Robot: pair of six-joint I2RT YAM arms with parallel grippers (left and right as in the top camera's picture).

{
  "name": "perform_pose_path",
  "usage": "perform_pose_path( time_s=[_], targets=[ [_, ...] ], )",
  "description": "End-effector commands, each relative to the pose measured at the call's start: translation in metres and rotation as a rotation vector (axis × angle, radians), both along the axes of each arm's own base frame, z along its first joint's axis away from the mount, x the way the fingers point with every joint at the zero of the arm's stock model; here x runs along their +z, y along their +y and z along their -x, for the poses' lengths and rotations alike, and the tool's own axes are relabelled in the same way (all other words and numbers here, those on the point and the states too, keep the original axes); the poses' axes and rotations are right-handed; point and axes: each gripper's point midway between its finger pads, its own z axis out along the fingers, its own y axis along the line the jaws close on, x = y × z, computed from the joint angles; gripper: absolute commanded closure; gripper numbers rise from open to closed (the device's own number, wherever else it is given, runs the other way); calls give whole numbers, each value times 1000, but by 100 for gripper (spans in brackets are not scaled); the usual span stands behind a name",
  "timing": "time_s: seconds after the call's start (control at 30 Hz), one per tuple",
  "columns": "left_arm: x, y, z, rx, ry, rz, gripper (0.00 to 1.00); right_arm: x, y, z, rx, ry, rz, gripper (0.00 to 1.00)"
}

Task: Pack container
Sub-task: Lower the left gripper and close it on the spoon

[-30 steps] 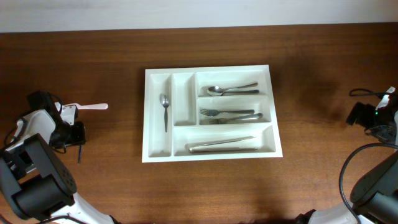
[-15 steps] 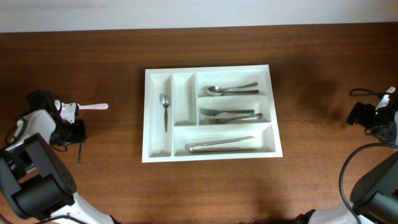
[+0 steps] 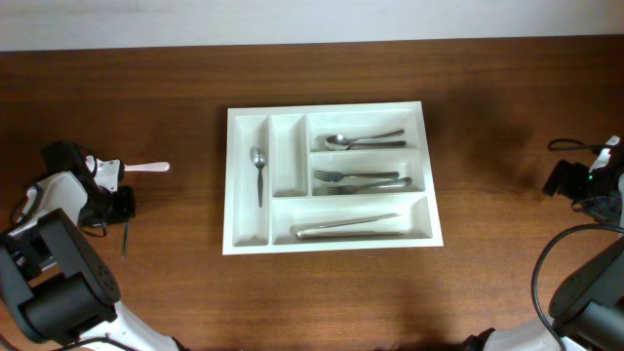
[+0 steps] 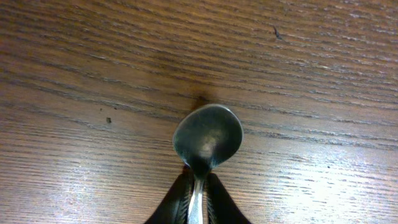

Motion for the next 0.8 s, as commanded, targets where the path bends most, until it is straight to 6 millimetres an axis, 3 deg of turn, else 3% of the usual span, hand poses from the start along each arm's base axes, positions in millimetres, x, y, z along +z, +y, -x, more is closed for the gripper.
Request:
perform_pose_path(
  time_s=[0.0,0.27,0.63,0.67,0.7,0.77],
  targets=[
    [-14,-10,9,-1,39,51,91,6,0,-1,-8,-18,6,1],
    [-11,-11,11,-1,55,60,98,6,0,-1,-8,-18,5,1],
    [18,-3,-12,-14,14,37,98,6,0,-1,-8,-18,5,1],
    [18,-2,-13,-14,11,36,96,6,0,-1,-8,-18,6,1],
    [18,-2,-14,-15,9,34,77,6,0,-1,-8,-18,6,1],
    [18,-3,-14,-16,9,34,66,6,0,-1,-8,-18,6,1]
  ],
)
